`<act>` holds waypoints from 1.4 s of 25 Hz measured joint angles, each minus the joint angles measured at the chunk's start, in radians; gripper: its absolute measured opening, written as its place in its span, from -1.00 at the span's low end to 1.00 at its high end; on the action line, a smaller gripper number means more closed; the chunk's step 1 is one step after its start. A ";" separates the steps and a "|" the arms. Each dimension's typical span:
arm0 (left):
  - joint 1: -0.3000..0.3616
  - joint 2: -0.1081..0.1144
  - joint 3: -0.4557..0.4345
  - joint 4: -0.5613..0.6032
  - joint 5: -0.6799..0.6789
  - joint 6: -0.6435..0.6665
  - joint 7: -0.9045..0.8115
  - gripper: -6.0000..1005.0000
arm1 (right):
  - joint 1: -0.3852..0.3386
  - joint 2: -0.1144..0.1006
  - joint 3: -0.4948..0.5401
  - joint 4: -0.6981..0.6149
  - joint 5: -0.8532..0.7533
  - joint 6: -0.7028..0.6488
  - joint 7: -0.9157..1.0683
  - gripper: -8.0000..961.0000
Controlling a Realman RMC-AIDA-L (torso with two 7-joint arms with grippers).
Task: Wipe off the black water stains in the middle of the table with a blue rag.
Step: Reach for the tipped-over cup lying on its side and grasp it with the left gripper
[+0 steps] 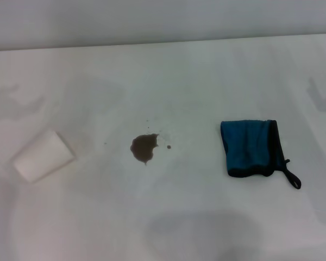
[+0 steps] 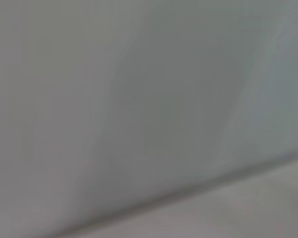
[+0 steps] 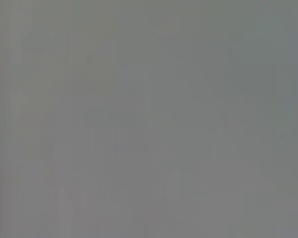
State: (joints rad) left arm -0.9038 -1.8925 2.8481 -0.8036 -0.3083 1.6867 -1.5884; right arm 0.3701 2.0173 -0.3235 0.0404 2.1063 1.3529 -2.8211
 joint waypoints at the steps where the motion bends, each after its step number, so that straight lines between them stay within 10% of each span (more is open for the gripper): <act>1: -0.028 0.013 0.000 -0.015 0.087 0.020 -0.012 0.76 | 0.000 0.000 0.000 0.001 0.000 0.000 0.000 0.81; 8: -0.200 0.042 0.002 -0.011 0.618 0.090 -0.010 0.76 | -0.004 0.001 -0.004 0.003 -0.006 0.011 0.000 0.81; 19: -0.267 -0.003 0.002 0.013 0.764 0.092 -0.011 0.76 | -0.033 0.001 -0.009 0.007 -0.008 0.051 0.001 0.81; 35: -0.285 -0.150 0.002 0.013 0.849 -0.134 0.053 0.77 | -0.057 0.000 -0.012 0.017 -0.011 0.092 0.005 0.81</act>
State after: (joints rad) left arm -1.1886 -2.0428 2.8501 -0.7902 0.5405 1.5523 -1.5349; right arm 0.3132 2.0171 -0.3358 0.0570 2.0954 1.4452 -2.8163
